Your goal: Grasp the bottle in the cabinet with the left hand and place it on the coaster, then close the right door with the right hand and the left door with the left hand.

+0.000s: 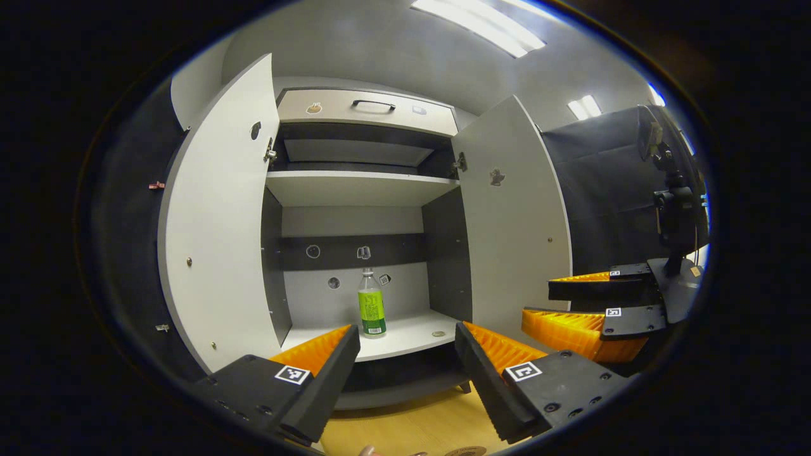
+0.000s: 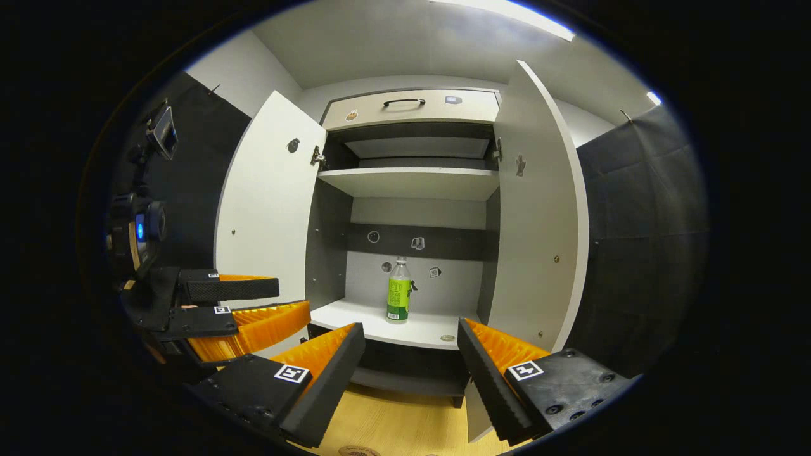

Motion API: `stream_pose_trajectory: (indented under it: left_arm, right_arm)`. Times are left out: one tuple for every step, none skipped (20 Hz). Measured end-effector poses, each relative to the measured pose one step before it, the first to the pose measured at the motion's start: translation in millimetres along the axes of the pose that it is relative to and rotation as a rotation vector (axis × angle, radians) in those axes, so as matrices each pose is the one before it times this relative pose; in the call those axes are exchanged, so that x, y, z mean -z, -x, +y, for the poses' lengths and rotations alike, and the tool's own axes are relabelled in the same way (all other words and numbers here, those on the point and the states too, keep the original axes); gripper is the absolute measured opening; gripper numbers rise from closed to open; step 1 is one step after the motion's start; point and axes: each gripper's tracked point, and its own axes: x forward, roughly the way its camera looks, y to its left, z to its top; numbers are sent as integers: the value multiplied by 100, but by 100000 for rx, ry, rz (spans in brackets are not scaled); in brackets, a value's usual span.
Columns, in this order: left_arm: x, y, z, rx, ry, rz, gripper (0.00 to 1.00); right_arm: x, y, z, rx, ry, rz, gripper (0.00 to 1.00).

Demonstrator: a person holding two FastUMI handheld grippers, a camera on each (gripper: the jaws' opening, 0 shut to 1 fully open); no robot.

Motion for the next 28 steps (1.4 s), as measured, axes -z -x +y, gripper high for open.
stream_pose_trajectory:
  left_arm:
    - [112,-45,212,643,1088,-40,96]
    - [220,-224,277,410,879,-168,96]
    - [-74,-567,282,-92,215,142,96]
    - [-38,-783,385,-660,-309,333,96]
    - [-103,-742,333,-759,-591,-140,96]
    - [-13,-764,168,-510,-723,-482,96]
    - [-89,-922,258,-859,-406,-858,96]
    - [53,-1018,105,-466,-170,-517,96]
    - [17,-1156,156,-477,-78,-447,96]
    - [132,-1167,286,-952,-87,-199,96]
    - [-81,-1204,264,-1058,-161,-597,96]
    - [-48,-1320,218,-788,71,-928,96]
    - [89,-1372,137,-299,387,-162,96]
    - [191,-1368,169,-223,439,-240,96]
    - [178,-1220,155,-201,120,-53,96]
    - [272,-1250,191,-208,-278,86,96]
    - [300,-1158,289,-459,-504,350,96]
    - [457,-939,261,-354,-432,492,96]
    - [314,-994,278,-382,68,588,96]
    - [401,-958,307,-390,920,82,96]
    - [222,-988,150,643,1258,34,96]
    - [475,-1051,27,1152,723,591,96]
    - [474,-935,287,215,4,1437,96]
    - [383,-939,452,-541,-364,575,96]
    - [163,-891,437,-866,-515,-42,96]
    - [108,-816,343,-673,-970,-601,96]
    - [-1,-844,227,-190,-1350,-938,96]
    - [174,-902,159,91,-1408,-796,96]
  right_arm:
    - [199,26,6,755,622,791,98]
    - [12,-12,-60,492,463,316,98]
    - [-87,-34,-98,126,204,58,98]
    - [-167,-51,-91,-229,29,-316,98]
    - [-187,-155,-201,-96,-25,-589,98]
    - [-155,-351,-299,-43,67,-595,98]
    - [-122,-464,-184,-675,169,-711,98]
    - [13,-494,-140,-964,208,19,98]
    - [112,-528,-112,-1339,-330,-305,98]
    - [98,-591,73,-1751,-638,-59,98]
    - [282,-617,-91,-1599,-686,100,97]
    - [154,-584,-133,-970,-380,-196,98]
    - [128,-670,-184,-939,143,0,98]
    - [359,-532,-270,-609,660,944,98]
    - [174,-393,-340,-222,670,255,98]
    - [-102,-458,-425,202,51,-551,98]
    - [-86,-318,-232,-105,-745,-570,98]
    - [3,-305,55,-752,-1066,-128,98]
    - [-57,-320,121,-1025,-810,-435,98]
    - [-182,-311,88,-478,-183,-501,98]
    - [-4,-337,9,-338,175,-233,98]
    - [69,-303,113,-611,354,263,98]
    - [168,-202,102,-432,463,372,98]
    - [58,-187,-6,-80,553,246,98]
    - [77,-243,-79,62,598,85,98]
    - [36,-214,-33,30,680,0,98]
    - [71,-151,-1,-181,528,-8,98]
    - [-40,-219,21,-263,221,-97,98]
